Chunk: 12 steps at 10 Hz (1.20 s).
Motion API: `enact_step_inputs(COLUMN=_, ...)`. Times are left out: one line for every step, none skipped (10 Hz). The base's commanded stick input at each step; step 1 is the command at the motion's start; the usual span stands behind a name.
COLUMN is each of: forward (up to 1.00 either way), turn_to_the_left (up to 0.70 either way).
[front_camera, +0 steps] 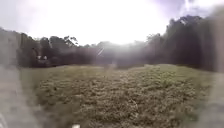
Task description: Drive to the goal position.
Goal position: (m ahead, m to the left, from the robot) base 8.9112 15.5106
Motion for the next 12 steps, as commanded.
enact_step_inputs(forward=0.7, turn_to_the_left=0.0)
enact_step_inputs(forward=0.7, turn_to_the_left=0.0)
enact_step_inputs(forward=0.7, turn_to_the_left=0.0)
enact_step_inputs(forward=0.7, turn_to_the_left=0.0)
enact_step_inputs(forward=0.7, turn_to_the_left=0.0)
enact_step_inputs(forward=0.7, turn_to_the_left=0.0)
enact_step_inputs(forward=0.7, turn_to_the_left=0.0)
enact_step_inputs(forward=0.7, turn_to_the_left=0.0)
enact_step_inputs(forward=0.7, turn_to_the_left=0.0)
enact_step_inputs(forward=0.7, turn_to_the_left=0.0)
enact_step_inputs(forward=0.7, turn_to_the_left=0.0)
enact_step_inputs(forward=0.7, turn_to_the_left=0.0)
